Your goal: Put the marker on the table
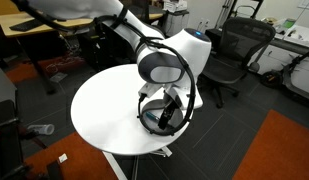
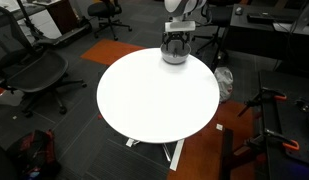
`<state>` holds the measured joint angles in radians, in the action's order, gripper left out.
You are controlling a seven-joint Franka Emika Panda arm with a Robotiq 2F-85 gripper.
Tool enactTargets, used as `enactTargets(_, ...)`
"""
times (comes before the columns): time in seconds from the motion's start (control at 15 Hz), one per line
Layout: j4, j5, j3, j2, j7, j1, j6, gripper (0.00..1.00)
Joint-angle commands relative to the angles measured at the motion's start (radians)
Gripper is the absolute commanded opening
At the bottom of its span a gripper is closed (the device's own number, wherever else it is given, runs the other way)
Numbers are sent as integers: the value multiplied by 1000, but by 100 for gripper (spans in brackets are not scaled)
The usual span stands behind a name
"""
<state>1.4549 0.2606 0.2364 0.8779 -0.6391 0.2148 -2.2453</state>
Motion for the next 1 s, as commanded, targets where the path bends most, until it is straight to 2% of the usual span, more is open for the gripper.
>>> enactTargets(0.0, -62, -1, -2, 39, -41, 5, 51, 100)
enactTargets(0.2, -80, 2, -4, 60, -41, 9, 64, 100)
enactTargets(0.27, -81, 3, -6, 65, -38, 9, 61, 75)
enactTargets(0.4, -89, 1, -5, 74, -48, 9, 63, 66)
enactTargets(0.93, -115, -4, -4, 88, -52, 7, 75, 3)
